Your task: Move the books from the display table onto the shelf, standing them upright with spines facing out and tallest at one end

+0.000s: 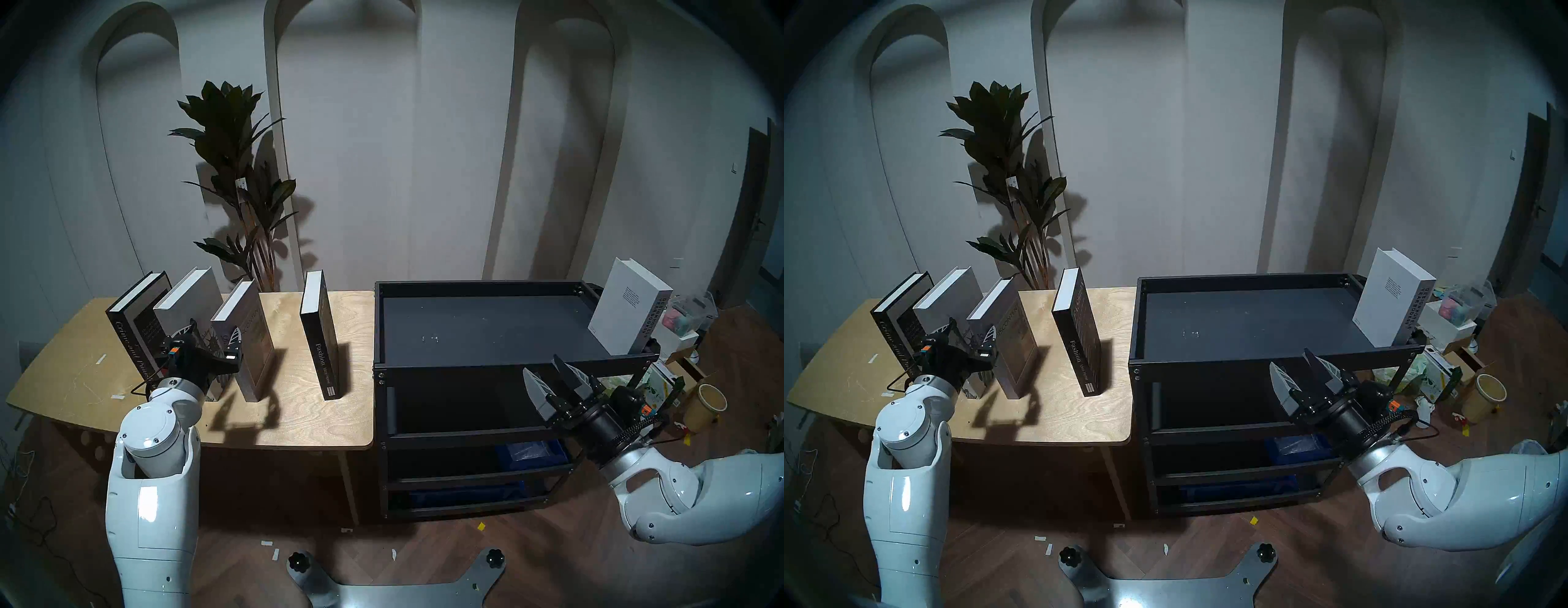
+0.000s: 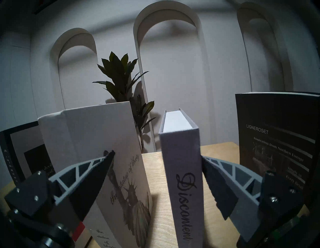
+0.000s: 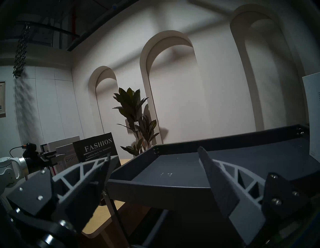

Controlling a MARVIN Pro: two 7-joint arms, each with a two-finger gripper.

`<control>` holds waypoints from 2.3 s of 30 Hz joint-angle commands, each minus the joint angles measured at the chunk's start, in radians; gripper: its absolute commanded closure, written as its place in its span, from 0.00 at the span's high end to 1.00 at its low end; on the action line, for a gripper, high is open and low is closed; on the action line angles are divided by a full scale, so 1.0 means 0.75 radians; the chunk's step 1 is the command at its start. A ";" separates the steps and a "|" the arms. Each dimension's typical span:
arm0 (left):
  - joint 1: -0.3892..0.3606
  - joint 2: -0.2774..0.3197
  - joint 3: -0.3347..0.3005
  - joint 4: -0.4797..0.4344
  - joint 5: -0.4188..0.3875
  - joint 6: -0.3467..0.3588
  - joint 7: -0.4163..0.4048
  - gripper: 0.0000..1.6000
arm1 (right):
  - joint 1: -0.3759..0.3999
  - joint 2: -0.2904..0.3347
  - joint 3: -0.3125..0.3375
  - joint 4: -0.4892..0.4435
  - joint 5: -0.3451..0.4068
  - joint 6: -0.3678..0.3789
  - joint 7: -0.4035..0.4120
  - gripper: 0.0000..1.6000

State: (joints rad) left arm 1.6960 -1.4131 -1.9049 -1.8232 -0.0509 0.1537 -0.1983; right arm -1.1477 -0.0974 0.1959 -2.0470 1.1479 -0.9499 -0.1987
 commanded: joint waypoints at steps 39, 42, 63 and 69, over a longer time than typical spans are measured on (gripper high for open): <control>-0.294 0.041 0.025 -0.170 -0.145 0.273 -0.045 0.00 | -0.150 -0.003 0.000 -0.214 -0.815 -0.007 -0.860 1.00; -0.327 0.049 0.030 -0.221 -0.147 0.312 -0.024 0.00 | -0.159 -0.003 -0.005 -0.229 -0.840 -0.001 -0.878 1.00; -0.560 -0.003 0.186 -0.517 -0.194 0.613 0.175 0.00 | -0.203 -0.003 -0.040 -0.328 -0.988 0.049 -0.940 1.00; -0.620 -0.027 0.249 -0.569 -0.206 0.677 0.228 0.00 | -0.218 -0.003 -0.053 -0.335 -1.016 0.071 -0.964 1.00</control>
State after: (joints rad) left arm 1.3319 -1.4175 -1.7624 -2.1789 -0.2008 0.6285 -0.0672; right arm -1.3005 -0.0973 0.1621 -2.2749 0.4190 -0.9061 -0.9093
